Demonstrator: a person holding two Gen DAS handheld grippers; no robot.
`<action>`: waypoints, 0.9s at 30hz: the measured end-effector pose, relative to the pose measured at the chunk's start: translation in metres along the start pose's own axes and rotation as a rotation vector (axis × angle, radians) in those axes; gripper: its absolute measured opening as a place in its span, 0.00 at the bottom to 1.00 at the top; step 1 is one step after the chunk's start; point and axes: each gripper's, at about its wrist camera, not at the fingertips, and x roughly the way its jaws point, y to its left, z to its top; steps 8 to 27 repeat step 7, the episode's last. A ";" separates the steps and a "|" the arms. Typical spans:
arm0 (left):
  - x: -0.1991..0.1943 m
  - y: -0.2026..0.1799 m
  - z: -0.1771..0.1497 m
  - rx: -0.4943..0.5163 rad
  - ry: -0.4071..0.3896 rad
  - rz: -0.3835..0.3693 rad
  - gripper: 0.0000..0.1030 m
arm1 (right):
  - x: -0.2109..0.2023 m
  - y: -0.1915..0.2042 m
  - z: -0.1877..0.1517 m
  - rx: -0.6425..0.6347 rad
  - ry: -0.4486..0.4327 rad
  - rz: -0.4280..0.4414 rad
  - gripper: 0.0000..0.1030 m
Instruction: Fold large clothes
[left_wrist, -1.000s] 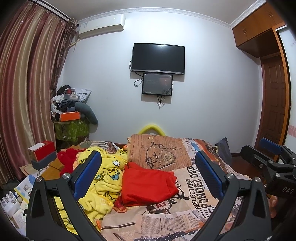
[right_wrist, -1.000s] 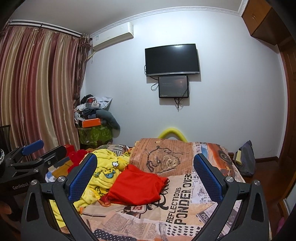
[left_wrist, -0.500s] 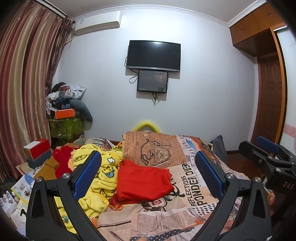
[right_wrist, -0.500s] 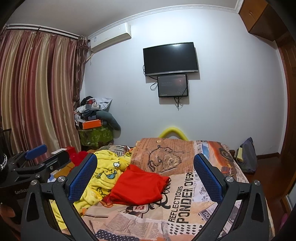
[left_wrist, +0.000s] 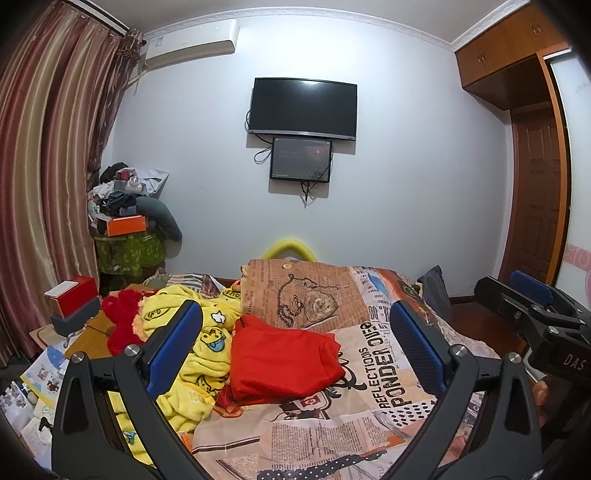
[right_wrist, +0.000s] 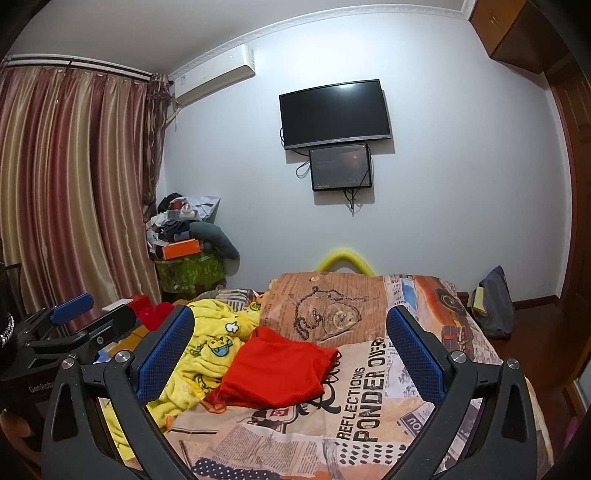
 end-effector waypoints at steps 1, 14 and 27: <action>0.000 0.001 0.000 0.000 0.000 -0.002 0.99 | 0.000 0.000 0.000 0.002 0.001 0.000 1.00; 0.002 0.001 -0.001 0.000 0.006 -0.010 0.99 | 0.002 -0.001 0.000 0.013 0.008 0.002 1.00; 0.002 0.001 -0.001 0.000 0.006 -0.010 0.99 | 0.002 -0.001 0.000 0.013 0.008 0.002 1.00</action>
